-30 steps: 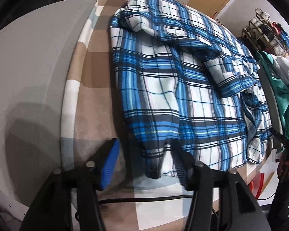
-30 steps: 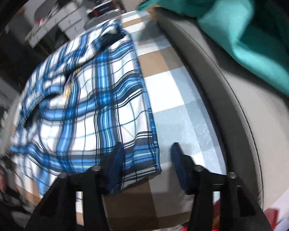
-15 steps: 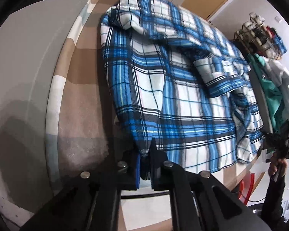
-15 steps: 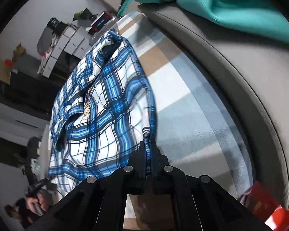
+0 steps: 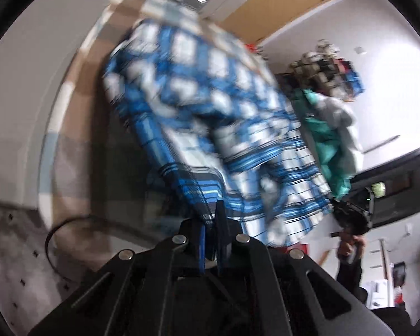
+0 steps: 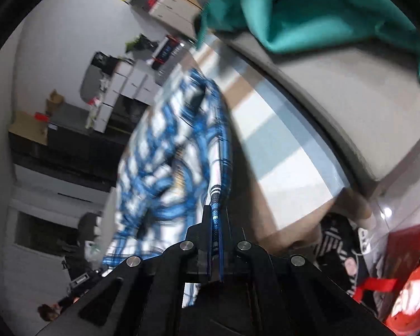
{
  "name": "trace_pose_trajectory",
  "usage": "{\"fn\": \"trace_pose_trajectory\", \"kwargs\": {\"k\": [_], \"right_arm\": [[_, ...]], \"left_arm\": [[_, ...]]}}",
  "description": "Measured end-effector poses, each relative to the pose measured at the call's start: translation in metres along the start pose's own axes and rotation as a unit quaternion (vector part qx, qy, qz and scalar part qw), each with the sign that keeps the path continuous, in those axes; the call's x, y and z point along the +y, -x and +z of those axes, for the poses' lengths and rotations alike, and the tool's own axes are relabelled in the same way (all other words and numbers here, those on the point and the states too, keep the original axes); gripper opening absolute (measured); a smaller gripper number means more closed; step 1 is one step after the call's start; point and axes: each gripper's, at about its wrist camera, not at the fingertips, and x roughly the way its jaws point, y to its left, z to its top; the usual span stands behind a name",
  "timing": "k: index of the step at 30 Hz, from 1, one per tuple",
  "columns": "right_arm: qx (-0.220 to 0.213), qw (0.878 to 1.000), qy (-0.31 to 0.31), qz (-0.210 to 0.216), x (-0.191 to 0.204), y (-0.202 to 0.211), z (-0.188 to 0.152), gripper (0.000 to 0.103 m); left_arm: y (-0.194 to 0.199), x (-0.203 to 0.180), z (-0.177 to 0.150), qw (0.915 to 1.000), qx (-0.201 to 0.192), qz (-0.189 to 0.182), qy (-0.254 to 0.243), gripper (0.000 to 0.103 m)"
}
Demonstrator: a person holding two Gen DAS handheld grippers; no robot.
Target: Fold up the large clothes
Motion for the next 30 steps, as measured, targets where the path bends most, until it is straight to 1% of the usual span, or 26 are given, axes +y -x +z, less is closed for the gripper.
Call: {"fn": "trace_pose_trajectory", "kwargs": {"k": [2,4,6,8,9,11,13,14,15,17,20,21,23,25,26,28,29,30], "right_arm": [[-0.008,1.0,0.01,0.019,0.018,0.006,0.011,0.003],[-0.015,0.999,0.025,0.035,0.044,0.005,0.032,0.003],[-0.014,0.998,0.03,0.045,0.07,-0.003,0.056,0.003],[-0.019,0.998,0.029,0.055,0.09,-0.012,0.081,0.003],[-0.02,0.998,0.027,0.056,0.099,-0.018,0.091,0.003],[-0.022,0.999,0.018,0.041,0.117,-0.037,0.12,0.003],[-0.012,1.0,0.017,0.02,0.135,-0.061,0.147,0.003],[-0.007,1.0,0.013,0.01,0.142,-0.075,0.16,0.003],[-0.001,1.0,0.007,0.003,0.145,-0.085,0.169,0.003],[0.012,0.999,-0.007,-0.031,0.148,-0.113,0.197,0.003],[0.02,0.997,-0.031,-0.068,0.134,-0.141,0.229,0.003],[0.03,0.995,-0.039,-0.089,0.128,-0.156,0.241,0.003],[0.054,0.99,-0.049,-0.122,0.112,-0.181,0.258,0.004],[0.068,0.984,-0.052,-0.156,0.099,-0.198,0.268,0.006],[0.073,0.982,-0.052,-0.167,0.094,-0.205,0.272,0.006],[0.088,0.98,-0.045,-0.172,0.091,-0.215,0.277,0.006],[0.083,0.98,-0.048,-0.175,0.089,-0.216,0.279,0.01],[0.079,0.98,-0.046,-0.178,0.089,-0.215,0.28,0.023]], "left_arm": [[0.01,-0.011,0.021,0.9998,-0.012,-0.014,-0.011,0.001],[0.015,-0.014,0.047,0.9993,-0.026,-0.026,-0.008,0.001],[0.014,-0.012,0.076,0.9984,-0.033,-0.044,0.008,0.001],[0.006,-0.008,0.11,0.9967,-0.036,-0.063,0.036,0.001],[0.0,-0.008,0.123,0.9962,-0.037,-0.063,0.047,0.001],[-0.014,-0.003,0.149,0.9938,-0.038,-0.065,0.081,0.001],[-0.027,0.003,0.173,0.9915,-0.034,-0.062,0.109,0.001],[-0.035,0.01,0.191,0.9898,-0.035,-0.058,0.125,0.001],[-0.039,0.013,0.192,0.9892,-0.035,-0.056,0.131,0.001],[-0.051,0.03,0.21,0.9839,-0.033,-0.06,0.165,0.001],[-0.066,0.055,0.229,0.9793,-0.024,-0.037,0.197,0.001],[-0.073,0.066,0.234,0.9776,-0.016,-0.029,0.208,0.001],[-0.082,0.088,0.238,0.9716,-0.01,-0.018,0.236,0.001],[-0.087,0.102,0.24,0.9689,-0.003,-0.015,0.247,0.001],[-0.09,0.109,0.239,0.9676,0.001,-0.01,0.252,0.001],[-0.094,0.115,0.242,0.9678,0.015,-0.007,0.251,0.001],[-0.096,0.115,0.244,0.9679,0.021,-0.007,0.25,0.001],[-0.097,0.115,0.244,0.9682,0.027,-0.003,0.249,0.003]]}}
